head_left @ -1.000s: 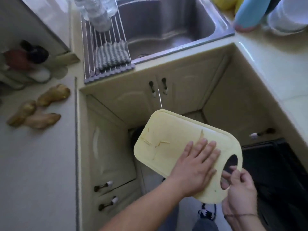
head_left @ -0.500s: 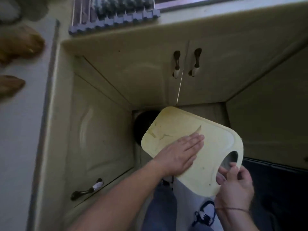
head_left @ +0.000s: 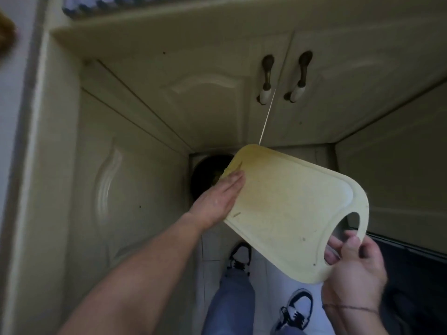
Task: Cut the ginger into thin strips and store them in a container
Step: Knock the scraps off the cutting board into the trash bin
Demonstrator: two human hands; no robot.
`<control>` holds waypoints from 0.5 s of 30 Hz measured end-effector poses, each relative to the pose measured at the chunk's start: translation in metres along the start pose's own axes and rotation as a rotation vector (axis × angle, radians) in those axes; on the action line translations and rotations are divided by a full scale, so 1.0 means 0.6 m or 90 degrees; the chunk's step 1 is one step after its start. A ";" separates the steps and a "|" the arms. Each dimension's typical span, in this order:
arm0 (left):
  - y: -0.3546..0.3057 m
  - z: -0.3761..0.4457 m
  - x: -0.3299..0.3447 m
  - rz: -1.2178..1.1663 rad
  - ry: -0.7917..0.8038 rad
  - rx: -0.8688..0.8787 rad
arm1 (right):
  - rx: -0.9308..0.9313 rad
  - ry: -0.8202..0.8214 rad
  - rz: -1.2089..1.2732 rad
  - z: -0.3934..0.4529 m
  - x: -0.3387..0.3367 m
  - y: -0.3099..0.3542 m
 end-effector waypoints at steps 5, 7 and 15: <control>0.028 -0.002 -0.009 -0.045 -0.025 -0.184 | -0.041 0.012 -0.038 -0.006 0.018 -0.014; -0.002 -0.005 -0.016 -0.087 -0.099 -0.265 | -0.044 0.018 -0.048 -0.013 0.032 -0.023; -0.135 -0.040 0.036 -0.110 0.102 0.048 | -0.012 0.037 -0.045 -0.036 0.069 -0.035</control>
Point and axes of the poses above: each hand's wrist, its own z-axis towards the middle knuckle, its own x-axis out of the palm, y = z × x, the point moved 1 cm from there along z, towards the middle knuckle, and after that the axes turned 10 degrees about -y, right-handed, at the moved point
